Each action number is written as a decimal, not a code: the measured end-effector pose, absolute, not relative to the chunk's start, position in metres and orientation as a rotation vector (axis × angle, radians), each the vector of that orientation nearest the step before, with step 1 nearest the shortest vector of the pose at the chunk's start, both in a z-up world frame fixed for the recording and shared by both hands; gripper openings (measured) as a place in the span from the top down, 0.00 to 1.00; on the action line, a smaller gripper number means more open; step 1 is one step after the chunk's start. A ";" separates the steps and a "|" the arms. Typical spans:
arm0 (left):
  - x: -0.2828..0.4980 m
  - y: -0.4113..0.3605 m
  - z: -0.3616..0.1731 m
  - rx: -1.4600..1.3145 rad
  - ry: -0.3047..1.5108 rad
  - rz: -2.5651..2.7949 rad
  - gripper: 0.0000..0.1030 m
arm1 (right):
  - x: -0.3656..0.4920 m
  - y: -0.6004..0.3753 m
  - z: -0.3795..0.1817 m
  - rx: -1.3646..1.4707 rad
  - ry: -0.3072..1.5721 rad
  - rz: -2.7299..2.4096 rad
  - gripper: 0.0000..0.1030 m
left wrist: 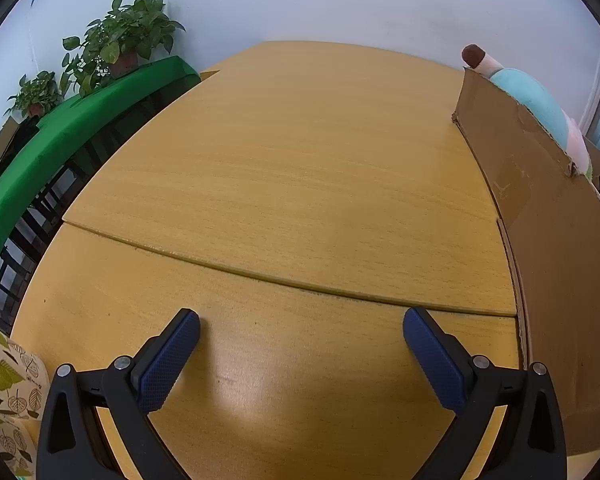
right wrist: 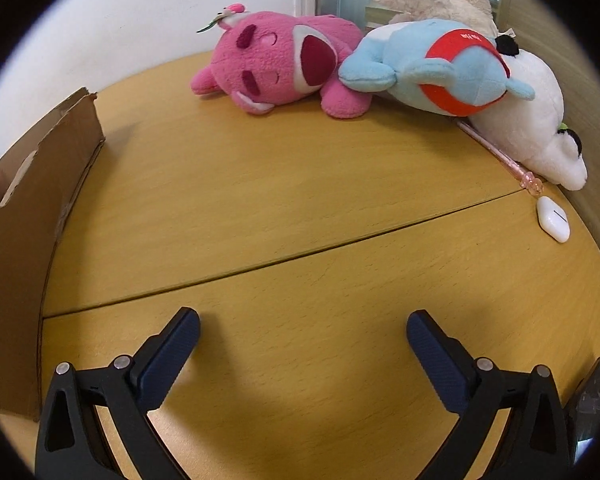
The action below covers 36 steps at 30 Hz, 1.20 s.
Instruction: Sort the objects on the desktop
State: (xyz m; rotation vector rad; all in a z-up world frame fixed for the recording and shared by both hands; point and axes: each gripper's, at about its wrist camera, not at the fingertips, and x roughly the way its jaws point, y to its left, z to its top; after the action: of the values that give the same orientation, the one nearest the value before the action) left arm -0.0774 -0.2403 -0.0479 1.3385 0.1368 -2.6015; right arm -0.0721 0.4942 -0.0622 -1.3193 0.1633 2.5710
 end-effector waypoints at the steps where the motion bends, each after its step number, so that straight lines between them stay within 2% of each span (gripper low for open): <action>1: -0.079 -0.241 -0.048 1.340 0.136 -2.603 0.00 | -0.073 0.497 -0.062 -1.315 0.169 2.564 0.00; 36: -0.089 -0.243 -0.050 1.345 0.132 -2.614 0.00 | -0.076 0.508 -0.056 -1.318 0.169 2.571 0.00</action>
State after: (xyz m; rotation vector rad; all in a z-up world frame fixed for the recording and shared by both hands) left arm -0.0888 -0.2434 -0.0501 1.3455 0.1320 -2.6140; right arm -0.0762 0.5079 -0.0565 -1.3184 0.1694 2.5709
